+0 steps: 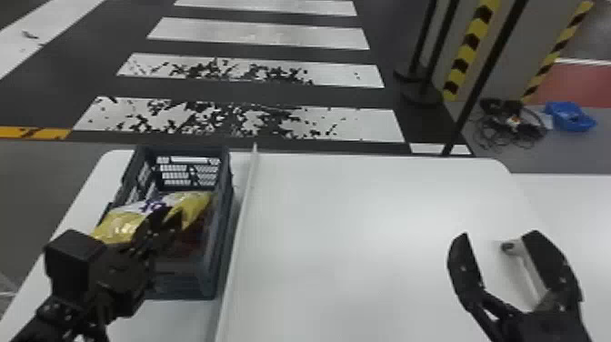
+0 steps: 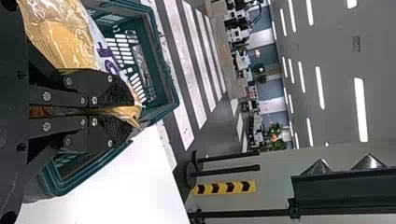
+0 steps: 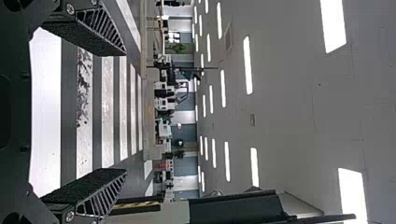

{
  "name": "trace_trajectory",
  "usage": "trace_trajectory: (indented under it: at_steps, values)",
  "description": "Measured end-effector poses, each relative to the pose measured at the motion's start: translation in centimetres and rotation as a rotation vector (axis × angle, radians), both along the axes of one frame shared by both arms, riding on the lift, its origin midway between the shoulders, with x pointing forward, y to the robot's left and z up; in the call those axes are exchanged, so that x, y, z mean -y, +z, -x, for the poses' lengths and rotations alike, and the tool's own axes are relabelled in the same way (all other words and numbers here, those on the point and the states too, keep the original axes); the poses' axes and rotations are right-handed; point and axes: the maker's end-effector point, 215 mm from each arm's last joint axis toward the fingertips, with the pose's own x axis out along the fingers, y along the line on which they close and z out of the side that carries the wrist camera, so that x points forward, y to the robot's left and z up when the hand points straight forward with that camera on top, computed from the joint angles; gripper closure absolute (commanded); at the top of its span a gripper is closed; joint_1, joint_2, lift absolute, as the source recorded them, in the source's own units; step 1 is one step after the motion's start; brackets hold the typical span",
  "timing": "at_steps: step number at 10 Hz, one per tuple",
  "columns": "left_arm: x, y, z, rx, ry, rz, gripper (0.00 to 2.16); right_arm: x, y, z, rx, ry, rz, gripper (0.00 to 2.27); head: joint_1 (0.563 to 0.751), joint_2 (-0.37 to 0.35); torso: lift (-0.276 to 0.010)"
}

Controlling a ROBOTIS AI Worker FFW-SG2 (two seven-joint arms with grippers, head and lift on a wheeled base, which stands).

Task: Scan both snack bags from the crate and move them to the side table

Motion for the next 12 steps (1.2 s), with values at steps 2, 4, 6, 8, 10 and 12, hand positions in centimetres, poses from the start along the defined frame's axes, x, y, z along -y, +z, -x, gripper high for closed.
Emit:
trace_trajectory:
  at_steps: [2,4,6,8,10,12]
  values:
    - [-1.4,0.7,-0.2,0.017,0.053,-0.017,2.14,-0.1,0.3,0.2,0.009,0.002,-0.005,0.10,0.695,-0.047,-0.095]
    - [-3.1,2.2,-0.3,0.045,0.126,-0.096,2.14,-0.3,0.2,0.3,0.008,0.004,-0.008,0.10,0.695,-0.015,-0.095]
    - [-4.3,4.4,-0.4,0.094,0.175,-0.128,2.14,-0.3,0.4,0.3,0.015,0.004,-0.010,0.10,0.695,0.001,-0.095]
    - [-4.4,6.2,-0.6,0.139,0.191,-0.134,2.14,-0.2,0.6,0.3,0.020,0.003,-0.012,0.10,0.695,0.004,-0.095]
    - [-3.9,8.6,-0.5,0.205,0.196,-0.123,2.14,-0.1,0.5,0.3,0.019,0.001,-0.013,0.10,0.695,-0.002,-0.095]
    - [-3.0,12.2,0.2,0.275,0.193,-0.118,2.14,-0.1,0.7,0.3,0.025,0.001,-0.013,0.10,0.695,-0.017,-0.095]
